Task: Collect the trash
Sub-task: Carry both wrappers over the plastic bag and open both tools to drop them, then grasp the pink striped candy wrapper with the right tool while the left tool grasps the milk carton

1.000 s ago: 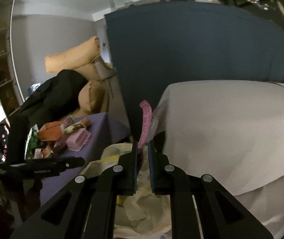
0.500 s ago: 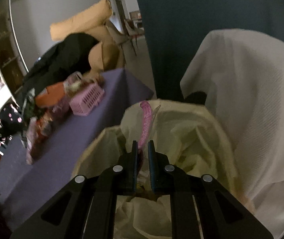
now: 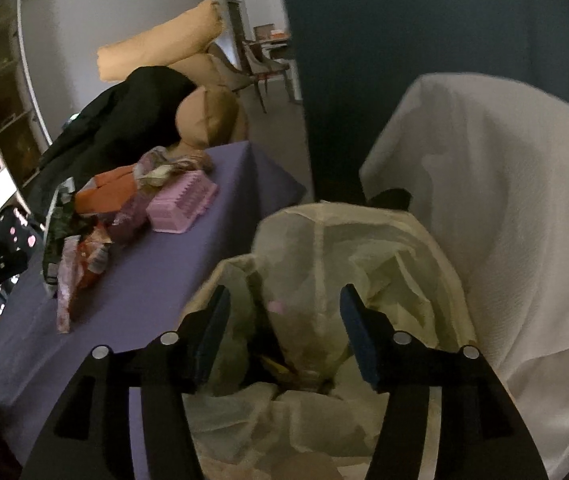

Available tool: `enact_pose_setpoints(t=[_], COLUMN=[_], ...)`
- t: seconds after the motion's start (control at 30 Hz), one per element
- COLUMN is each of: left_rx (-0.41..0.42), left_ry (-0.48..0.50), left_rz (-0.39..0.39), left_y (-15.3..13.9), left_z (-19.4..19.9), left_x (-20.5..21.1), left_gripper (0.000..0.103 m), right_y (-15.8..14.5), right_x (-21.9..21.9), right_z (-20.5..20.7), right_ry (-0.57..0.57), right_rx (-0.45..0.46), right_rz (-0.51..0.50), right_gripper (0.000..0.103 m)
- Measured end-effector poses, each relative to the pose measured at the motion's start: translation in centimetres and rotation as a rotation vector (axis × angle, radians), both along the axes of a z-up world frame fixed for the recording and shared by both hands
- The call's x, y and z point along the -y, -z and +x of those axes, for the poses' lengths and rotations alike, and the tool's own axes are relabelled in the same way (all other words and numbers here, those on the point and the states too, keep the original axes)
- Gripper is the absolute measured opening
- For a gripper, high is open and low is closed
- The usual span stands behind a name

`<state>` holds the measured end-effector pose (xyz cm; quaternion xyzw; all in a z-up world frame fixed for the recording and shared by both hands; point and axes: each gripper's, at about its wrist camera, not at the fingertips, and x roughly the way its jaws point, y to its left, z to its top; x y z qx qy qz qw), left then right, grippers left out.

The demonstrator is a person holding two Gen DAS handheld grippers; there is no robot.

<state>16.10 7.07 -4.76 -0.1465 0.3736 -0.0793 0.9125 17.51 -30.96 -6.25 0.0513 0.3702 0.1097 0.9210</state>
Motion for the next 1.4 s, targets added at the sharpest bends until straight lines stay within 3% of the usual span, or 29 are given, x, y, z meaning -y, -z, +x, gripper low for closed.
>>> enact_pose_setpoints(t=[0.23, 0.53, 0.73, 0.8, 0.83, 0.9, 0.97, 1.07, 1.17, 1.4], left_rx=[0.018, 0.015, 0.002, 0.0, -0.002, -0.002, 0.004, 0.009, 0.01, 0.003], left_ry=[-0.046, -0.046, -0.065, -0.07, -0.072, -0.071, -0.065, -0.048, -0.032, -0.001], left_rz=[-0.015, -0.024, -0.047, -0.055, -0.059, -0.067, -0.068, -0.065, -0.055, -0.046], left_y=[0.5, 1.5, 2.3, 2.6, 2.6, 2.7, 2.6, 2.4, 2.3, 2.3], left_z=[-1.0, -2.1, -2.5, -2.6, -2.7, -2.6, -2.7, -2.6, -2.5, -2.0], left_x=[-3.9, -6.8, -8.6, -9.0, -9.1, -9.4, -9.4, -9.2, -8.9, -7.4], left_gripper=[0.057, 0.058, 0.058, 0.058, 0.058, 0.058, 0.058, 0.058, 0.058, 0.058], right_y=[-1.5, -0.3, -0.1, 0.0, 0.2, 0.7, 1.3, 2.2, 1.7, -1.2], right_x=[-5.8, -14.8, -20.1, -21.6, -22.3, -23.4, -24.4, -25.2, -24.5, -20.8], right_z=[-0.5, 0.2, 0.1, -0.1, 0.0, 0.7, 1.3, 1.9, 1.7, -0.3], right_ry=[-0.109, -0.264, -0.325, -0.358, -0.367, -0.376, -0.379, -0.391, -0.409, -0.368], right_rx=[-0.006, -0.062, -0.029, -0.016, -0.017, -0.037, -0.059, -0.08, -0.091, -0.031], right_rz=[-0.061, -0.004, -0.017, -0.018, -0.032, -0.05, -0.075, -0.112, -0.06, 0.013], right_gripper=[0.054, 0.054, 0.054, 0.05, 0.042, 0.04, 0.038, 0.026, 0.014, 0.012])
